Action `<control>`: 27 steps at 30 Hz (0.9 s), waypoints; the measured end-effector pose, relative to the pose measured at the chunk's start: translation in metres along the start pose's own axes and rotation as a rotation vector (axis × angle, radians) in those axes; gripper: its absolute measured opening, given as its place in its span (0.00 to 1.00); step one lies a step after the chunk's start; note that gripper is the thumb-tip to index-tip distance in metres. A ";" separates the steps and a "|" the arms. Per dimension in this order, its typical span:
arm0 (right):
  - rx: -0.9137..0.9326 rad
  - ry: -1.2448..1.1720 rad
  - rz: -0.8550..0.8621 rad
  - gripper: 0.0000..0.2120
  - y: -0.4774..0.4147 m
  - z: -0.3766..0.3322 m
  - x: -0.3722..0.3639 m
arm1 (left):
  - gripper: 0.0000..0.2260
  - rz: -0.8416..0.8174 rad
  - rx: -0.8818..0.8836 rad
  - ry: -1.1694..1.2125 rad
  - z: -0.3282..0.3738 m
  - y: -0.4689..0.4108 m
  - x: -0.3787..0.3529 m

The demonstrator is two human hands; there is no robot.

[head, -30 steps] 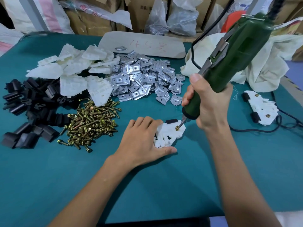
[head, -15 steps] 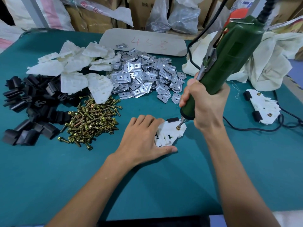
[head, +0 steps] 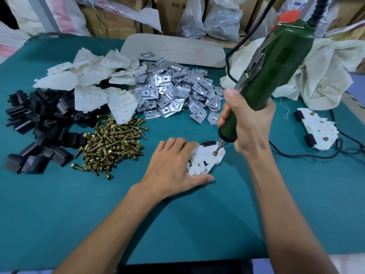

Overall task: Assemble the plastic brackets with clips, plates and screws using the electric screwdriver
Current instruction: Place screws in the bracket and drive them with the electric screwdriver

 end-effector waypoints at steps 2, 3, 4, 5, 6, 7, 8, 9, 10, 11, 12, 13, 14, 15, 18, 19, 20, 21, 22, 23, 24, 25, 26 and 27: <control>-0.042 0.001 -0.011 0.16 -0.004 0.000 -0.001 | 0.43 0.007 0.010 0.007 -0.001 0.000 0.000; -0.052 0.002 -0.014 0.16 -0.006 0.000 -0.002 | 0.42 0.009 0.013 0.009 -0.001 0.000 -0.001; -0.049 0.006 -0.018 0.15 -0.007 0.000 -0.002 | 0.42 0.010 0.016 0.009 -0.001 0.000 -0.001; -0.038 0.009 -0.025 0.14 -0.007 0.000 -0.004 | 0.42 0.011 0.018 0.008 -0.001 0.000 -0.001; -0.027 0.009 -0.030 0.12 -0.007 0.000 -0.005 | 0.42 0.012 0.020 0.006 -0.002 0.000 -0.001; -0.021 0.011 -0.033 0.11 -0.006 0.000 -0.006 | 0.42 0.014 0.022 0.005 -0.002 0.000 -0.001; -0.017 0.017 -0.036 0.11 -0.005 0.000 -0.007 | 0.42 0.014 0.022 0.005 -0.002 0.000 -0.001; -0.013 0.029 -0.042 0.11 -0.004 0.000 -0.007 | 0.42 0.011 0.021 0.007 -0.002 0.000 -0.002; -0.008 0.042 -0.052 0.13 -0.003 -0.001 -0.007 | 0.42 0.005 0.019 0.010 -0.002 0.000 -0.002; -0.004 0.049 -0.063 0.15 -0.003 -0.002 -0.007 | 0.42 0.001 0.018 0.016 -0.002 0.000 -0.002; -0.004 0.049 -0.071 0.17 -0.003 -0.003 -0.007 | 0.42 -0.001 0.019 0.023 -0.002 0.000 -0.002; -0.002 0.043 -0.078 0.18 -0.004 -0.004 -0.006 | 0.42 -0.001 0.020 0.029 -0.002 0.000 -0.001; 0.004 0.038 -0.083 0.17 -0.004 -0.005 -0.006 | 0.42 -0.003 0.019 0.031 -0.002 0.000 -0.001; 0.012 0.036 -0.085 0.16 -0.004 -0.006 -0.006 | 0.43 -0.007 0.016 0.028 -0.001 0.000 -0.001; 0.010 0.039 -0.081 0.12 -0.002 -0.006 -0.004 | 0.44 -0.024 0.007 0.013 0.000 0.000 -0.002; 0.006 0.044 -0.083 0.11 -0.002 -0.006 -0.004 | 0.44 -0.029 0.007 0.010 0.000 0.000 -0.002; 0.005 0.051 -0.086 0.11 -0.002 -0.007 -0.004 | 0.44 -0.034 0.008 0.009 0.000 0.000 -0.002; 0.008 0.060 -0.089 0.13 -0.002 -0.009 -0.003 | 0.44 -0.037 0.007 0.008 0.000 0.000 -0.002; 0.009 0.065 -0.089 0.15 -0.003 -0.012 -0.002 | 0.44 -0.037 0.007 0.008 0.000 0.000 -0.002; 0.008 0.064 -0.087 0.16 -0.004 -0.015 -0.001 | 0.44 -0.034 0.006 0.009 0.000 0.000 -0.002; 0.004 0.055 -0.083 0.15 -0.006 -0.019 0.001 | 0.44 -0.028 0.006 0.010 0.000 0.000 -0.001; -0.003 0.044 -0.082 0.13 -0.007 -0.022 0.003 | 0.44 -0.021 0.005 0.009 0.000 0.000 -0.001; -0.013 0.036 -0.082 0.11 -0.007 -0.025 0.005 | 0.44 -0.014 0.005 0.010 0.000 0.000 -0.001; -0.029 0.032 -0.082 0.11 -0.008 -0.027 0.008 | 0.44 -0.007 0.006 0.013 0.000 0.000 0.000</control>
Point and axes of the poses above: each hand's wrist, its own y-axis away from the middle knuckle, its own x-axis out of the back of the hand, z = x × y, the point moved 8 cm from there along -y, towards the middle knuckle, and after that the axes turned 13 degrees about z, right-handed, at the moved point
